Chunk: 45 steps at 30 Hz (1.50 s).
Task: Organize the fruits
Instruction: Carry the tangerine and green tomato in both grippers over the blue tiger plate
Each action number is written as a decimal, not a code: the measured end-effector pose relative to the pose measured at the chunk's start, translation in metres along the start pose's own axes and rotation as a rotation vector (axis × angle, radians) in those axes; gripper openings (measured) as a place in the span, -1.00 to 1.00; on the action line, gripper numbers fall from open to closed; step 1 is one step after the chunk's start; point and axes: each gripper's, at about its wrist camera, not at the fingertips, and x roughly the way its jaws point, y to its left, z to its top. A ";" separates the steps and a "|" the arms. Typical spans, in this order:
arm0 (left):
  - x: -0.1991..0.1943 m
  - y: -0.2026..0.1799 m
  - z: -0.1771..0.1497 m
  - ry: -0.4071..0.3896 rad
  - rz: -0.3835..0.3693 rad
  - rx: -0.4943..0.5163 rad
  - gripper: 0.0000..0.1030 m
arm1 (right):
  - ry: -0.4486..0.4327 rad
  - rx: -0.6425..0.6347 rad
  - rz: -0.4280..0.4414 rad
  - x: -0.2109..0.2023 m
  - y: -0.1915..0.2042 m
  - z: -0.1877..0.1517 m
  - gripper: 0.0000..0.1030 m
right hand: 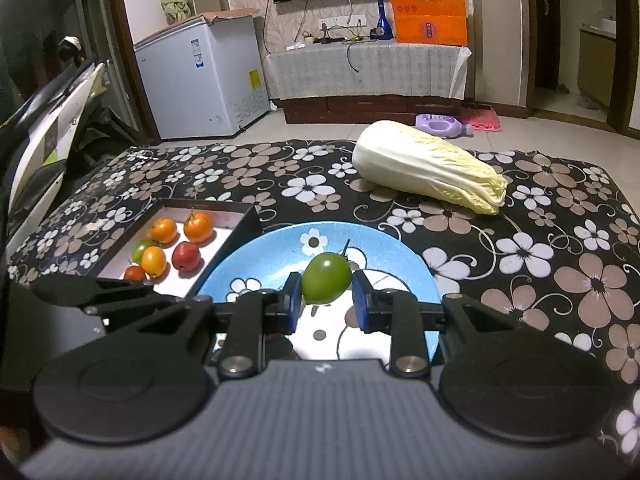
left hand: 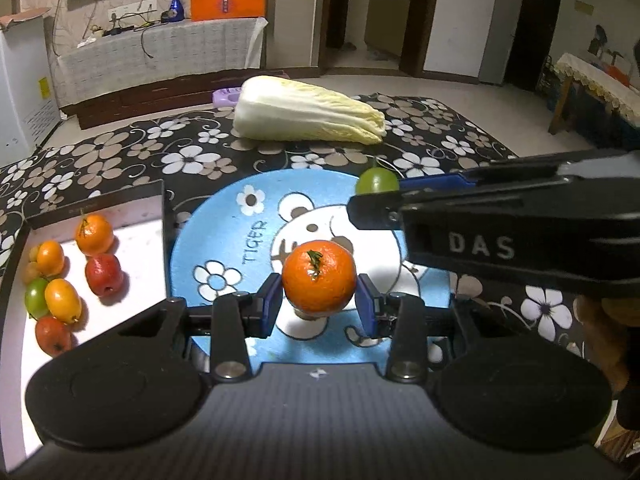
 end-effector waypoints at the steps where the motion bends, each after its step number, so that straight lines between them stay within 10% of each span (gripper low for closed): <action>1: 0.001 -0.001 -0.001 0.002 -0.001 0.003 -0.12 | 0.003 0.001 -0.002 0.001 -0.001 -0.001 -0.41; 45: 0.024 -0.014 -0.017 0.080 -0.010 0.043 -0.11 | 0.141 -0.002 -0.038 0.029 -0.013 -0.022 -0.41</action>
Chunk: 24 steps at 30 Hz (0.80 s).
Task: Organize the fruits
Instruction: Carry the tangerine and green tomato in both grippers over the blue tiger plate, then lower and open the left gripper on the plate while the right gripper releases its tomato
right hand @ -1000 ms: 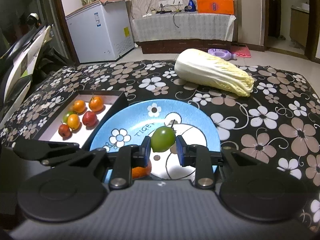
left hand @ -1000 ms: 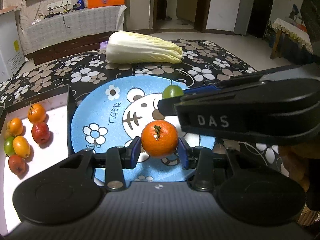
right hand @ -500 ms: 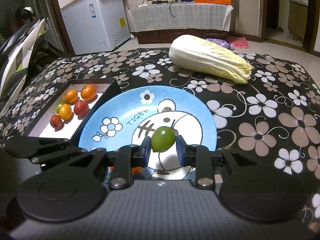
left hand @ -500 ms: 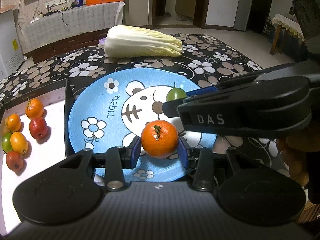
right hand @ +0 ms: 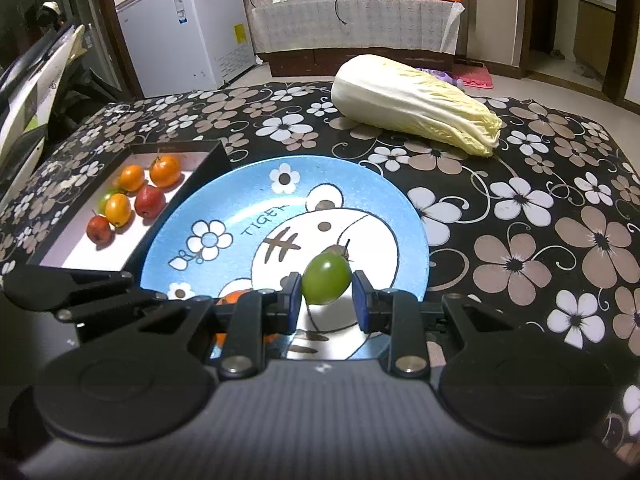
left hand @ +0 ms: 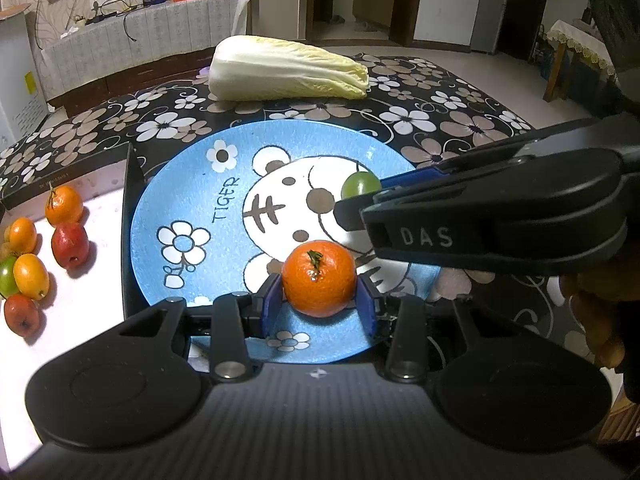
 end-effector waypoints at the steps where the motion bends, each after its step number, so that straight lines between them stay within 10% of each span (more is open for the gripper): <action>1: 0.000 0.000 0.000 0.000 0.001 0.001 -0.11 | 0.002 -0.003 -0.002 0.001 0.000 0.000 -0.41; 24: -0.001 0.000 0.000 -0.001 0.001 0.000 -0.11 | 0.046 -0.046 -0.048 0.017 0.005 -0.005 -0.40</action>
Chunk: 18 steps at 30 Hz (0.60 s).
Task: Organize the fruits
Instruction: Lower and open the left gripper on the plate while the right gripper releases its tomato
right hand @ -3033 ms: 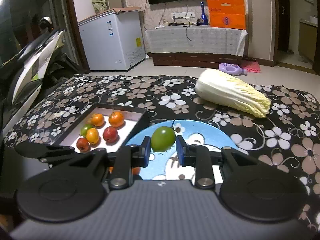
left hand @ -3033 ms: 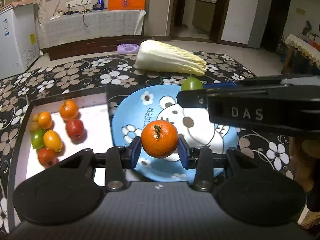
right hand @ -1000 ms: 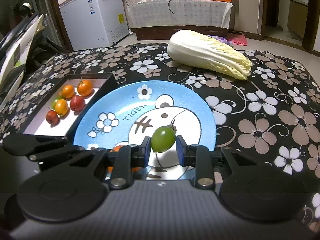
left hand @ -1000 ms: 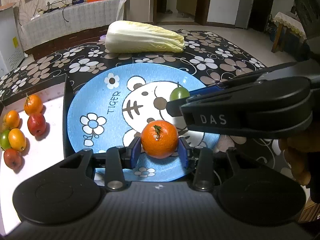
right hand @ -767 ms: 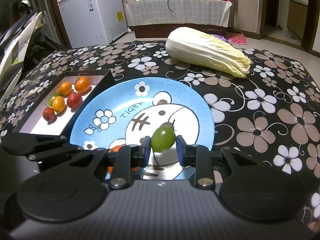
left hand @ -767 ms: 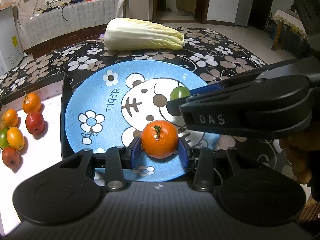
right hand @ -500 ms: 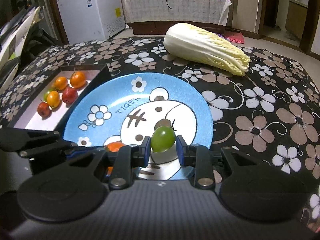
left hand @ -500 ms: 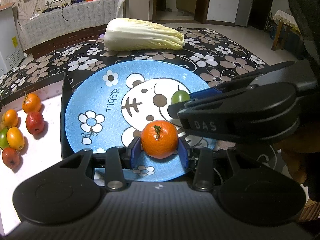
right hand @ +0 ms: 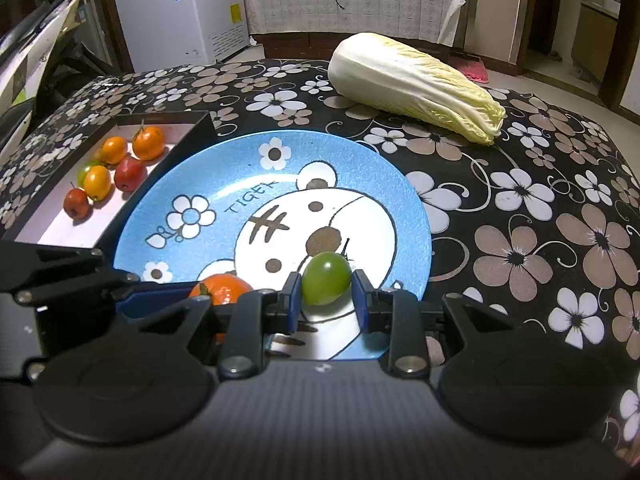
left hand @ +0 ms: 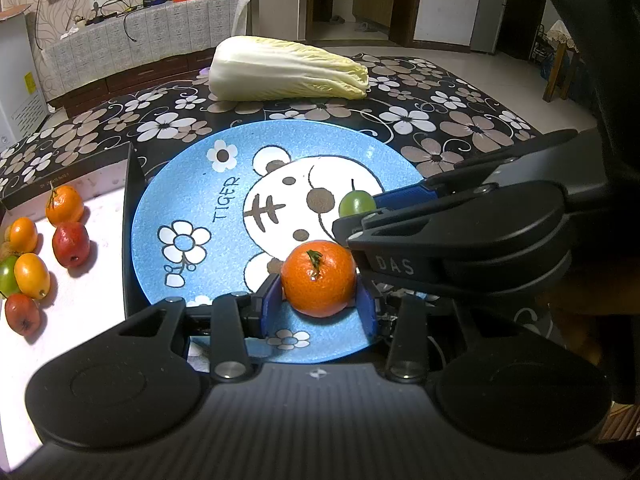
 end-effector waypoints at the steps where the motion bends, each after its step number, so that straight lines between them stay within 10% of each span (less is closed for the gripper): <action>1: 0.000 0.000 0.000 0.000 0.000 0.000 -0.11 | 0.001 -0.001 0.001 0.000 0.000 0.000 -0.40; 18: -0.002 0.000 0.000 0.002 -0.009 -0.007 -0.10 | 0.005 -0.016 0.003 0.000 0.002 0.000 -0.37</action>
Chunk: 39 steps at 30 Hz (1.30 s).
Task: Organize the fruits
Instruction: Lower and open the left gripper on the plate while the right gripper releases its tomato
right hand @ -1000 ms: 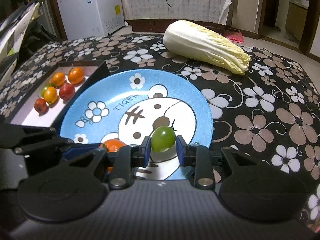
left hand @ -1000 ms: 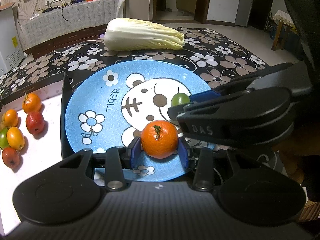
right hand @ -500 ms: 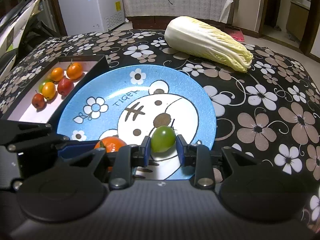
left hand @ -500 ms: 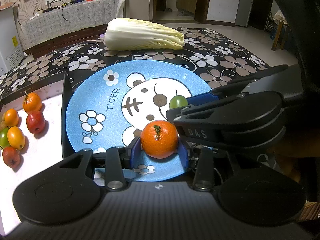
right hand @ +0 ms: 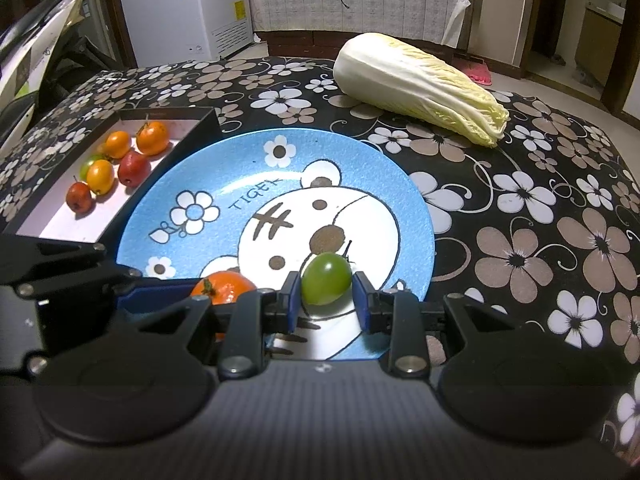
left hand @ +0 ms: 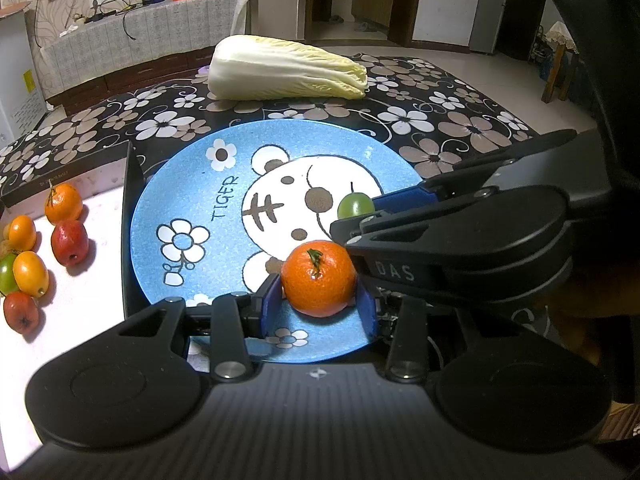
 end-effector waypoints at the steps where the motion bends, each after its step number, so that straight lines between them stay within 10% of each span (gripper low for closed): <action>1: 0.000 0.000 0.000 -0.001 -0.002 0.002 -0.10 | 0.000 -0.001 -0.001 0.000 0.000 0.000 -0.37; 39: -0.041 0.016 0.007 -0.133 -0.003 -0.048 0.18 | -0.176 0.068 0.037 -0.023 0.012 0.021 -0.37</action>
